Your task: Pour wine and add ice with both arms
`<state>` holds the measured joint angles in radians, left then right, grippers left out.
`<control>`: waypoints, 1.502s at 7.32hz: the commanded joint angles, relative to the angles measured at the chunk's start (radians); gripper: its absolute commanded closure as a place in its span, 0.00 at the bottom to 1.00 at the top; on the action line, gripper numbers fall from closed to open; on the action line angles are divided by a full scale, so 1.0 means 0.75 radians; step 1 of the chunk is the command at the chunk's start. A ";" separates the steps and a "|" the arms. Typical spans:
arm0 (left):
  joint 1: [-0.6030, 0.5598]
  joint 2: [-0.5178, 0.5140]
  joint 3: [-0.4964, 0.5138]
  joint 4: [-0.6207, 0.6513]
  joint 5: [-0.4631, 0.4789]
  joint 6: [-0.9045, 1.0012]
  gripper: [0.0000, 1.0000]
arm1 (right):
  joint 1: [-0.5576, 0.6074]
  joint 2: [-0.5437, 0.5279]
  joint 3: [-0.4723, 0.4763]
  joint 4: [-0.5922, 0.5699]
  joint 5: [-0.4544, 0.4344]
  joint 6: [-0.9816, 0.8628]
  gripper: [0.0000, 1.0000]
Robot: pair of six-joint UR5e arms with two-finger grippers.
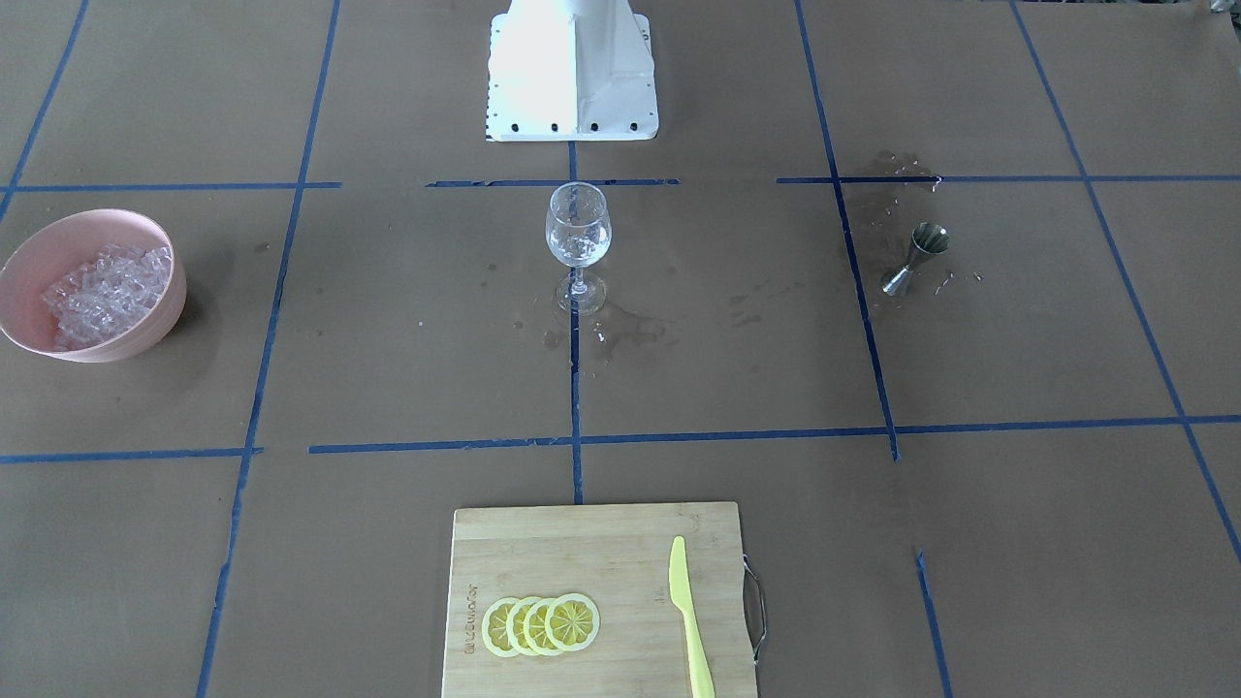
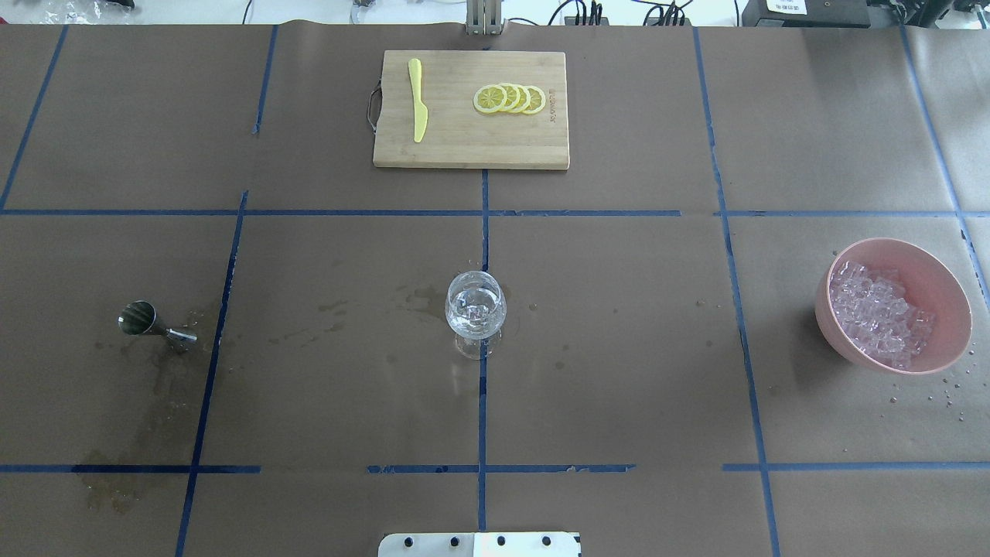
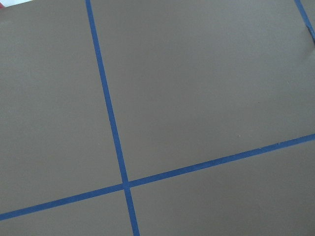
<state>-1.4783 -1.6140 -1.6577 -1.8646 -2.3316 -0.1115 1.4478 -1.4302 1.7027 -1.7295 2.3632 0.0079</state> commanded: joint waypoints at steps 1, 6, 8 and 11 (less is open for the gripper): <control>0.006 -0.024 0.016 0.050 0.000 0.010 0.00 | 0.019 0.005 -0.008 0.001 0.040 -0.019 0.00; -0.005 -0.026 -0.013 0.273 -0.106 0.222 0.00 | -0.018 0.007 -0.008 -0.005 0.042 -0.021 0.00; -0.005 -0.014 -0.023 0.271 -0.155 0.212 0.00 | 0.000 0.029 0.002 -0.023 0.042 -0.013 0.00; -0.007 -0.010 -0.027 0.206 -0.158 0.181 0.00 | 0.000 0.027 0.002 -0.019 0.042 0.000 0.00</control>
<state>-1.4821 -1.6252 -1.6762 -1.6777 -2.4512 0.0309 1.4473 -1.4081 1.7054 -1.7457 2.3945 0.0042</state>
